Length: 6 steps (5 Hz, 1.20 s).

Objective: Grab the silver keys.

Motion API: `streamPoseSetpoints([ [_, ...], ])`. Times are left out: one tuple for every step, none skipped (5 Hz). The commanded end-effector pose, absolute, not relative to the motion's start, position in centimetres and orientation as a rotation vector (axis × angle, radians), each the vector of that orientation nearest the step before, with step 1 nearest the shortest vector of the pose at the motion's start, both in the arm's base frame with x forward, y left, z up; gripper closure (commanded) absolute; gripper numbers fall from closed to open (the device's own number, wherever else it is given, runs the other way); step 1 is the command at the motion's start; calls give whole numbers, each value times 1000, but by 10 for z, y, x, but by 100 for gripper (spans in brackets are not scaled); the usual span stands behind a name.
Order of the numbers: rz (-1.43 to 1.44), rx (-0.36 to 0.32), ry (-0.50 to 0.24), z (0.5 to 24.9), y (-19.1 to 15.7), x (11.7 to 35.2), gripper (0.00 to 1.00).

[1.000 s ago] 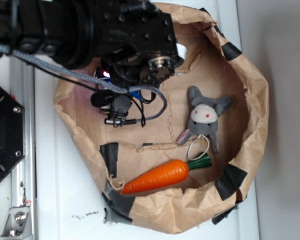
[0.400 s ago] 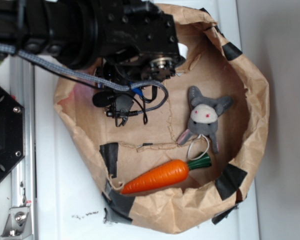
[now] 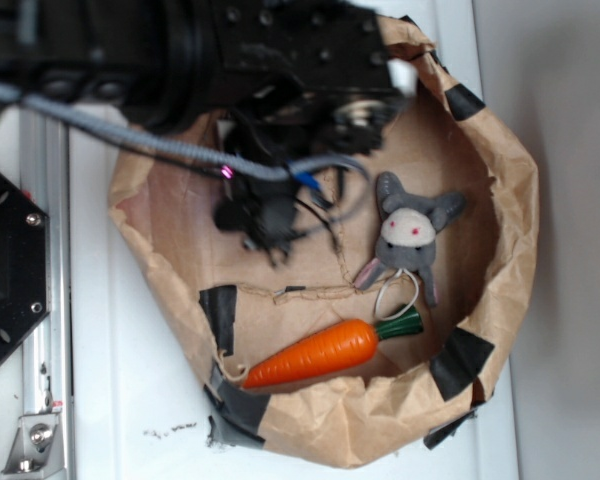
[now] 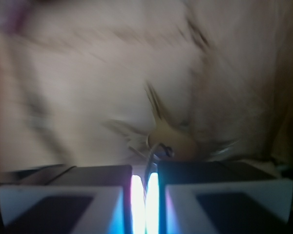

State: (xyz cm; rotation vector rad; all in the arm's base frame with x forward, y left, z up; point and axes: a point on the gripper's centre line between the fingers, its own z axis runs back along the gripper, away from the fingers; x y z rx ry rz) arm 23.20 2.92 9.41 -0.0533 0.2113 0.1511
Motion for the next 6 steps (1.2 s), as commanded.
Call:
streamPoseSetpoints([
  [144,-197,8,193,7,233,100],
  [156,-126,-56,174,7,230,100],
  [195,-94,-146,165,10,242,100],
  [298,-44,-367,159,25,267,100],
  [307,-65,-350,155,25,276,100],
  [305,-60,-305,154,23,278,100],
])
